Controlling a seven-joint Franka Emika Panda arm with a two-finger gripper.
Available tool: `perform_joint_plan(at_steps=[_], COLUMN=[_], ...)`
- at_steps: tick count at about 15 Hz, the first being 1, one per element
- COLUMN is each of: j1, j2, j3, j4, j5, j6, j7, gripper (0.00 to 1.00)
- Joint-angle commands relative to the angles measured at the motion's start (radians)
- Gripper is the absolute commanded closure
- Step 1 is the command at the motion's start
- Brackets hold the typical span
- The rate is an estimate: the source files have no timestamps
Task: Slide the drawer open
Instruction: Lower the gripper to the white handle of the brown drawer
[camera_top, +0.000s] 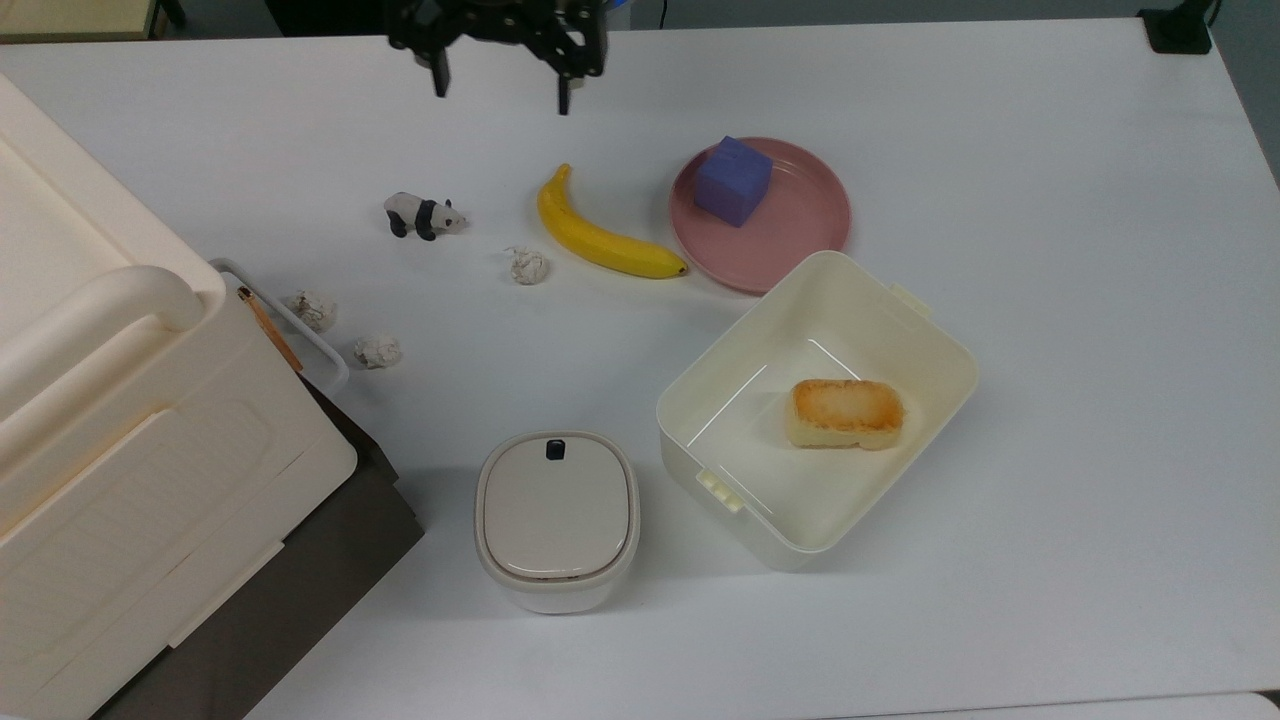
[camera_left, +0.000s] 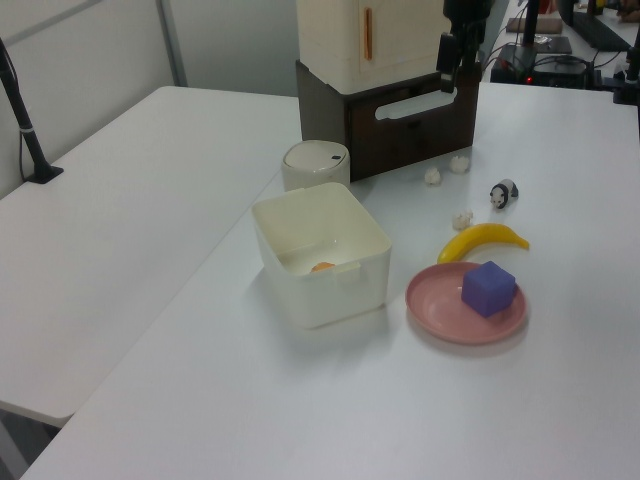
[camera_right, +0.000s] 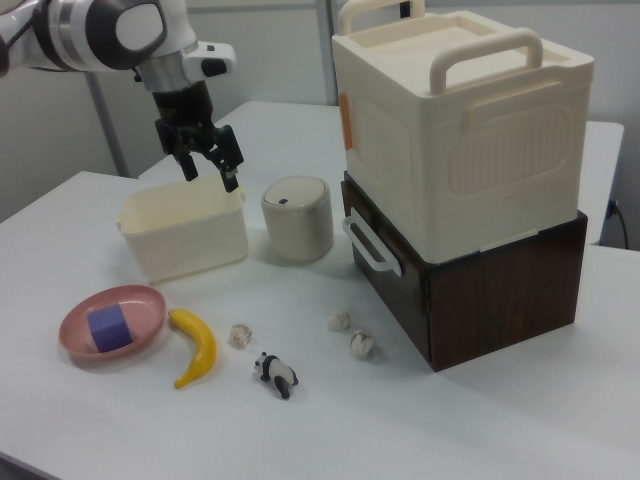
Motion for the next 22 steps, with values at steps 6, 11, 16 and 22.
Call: perform_joint_plan(at_steps=[6, 11, 16, 22], j1=[-0.041, -0.107, -0.131, -0.14], j2=[0.03, 0.101, 0.125, 0.18], j3=[-0.01, -0.01, -0.01, -0.008], j4=[-0.062, -0.059, -0.058, -0.056], j5=[-0.052, -0.167, -0.21, -0.348], j6=[-0.013, -0.002, 0.029, 0.119], j7=[-0.382, -0.724, -0.853, -1.028], gripper=[0.0, 0.0, 0.0, 0.0])
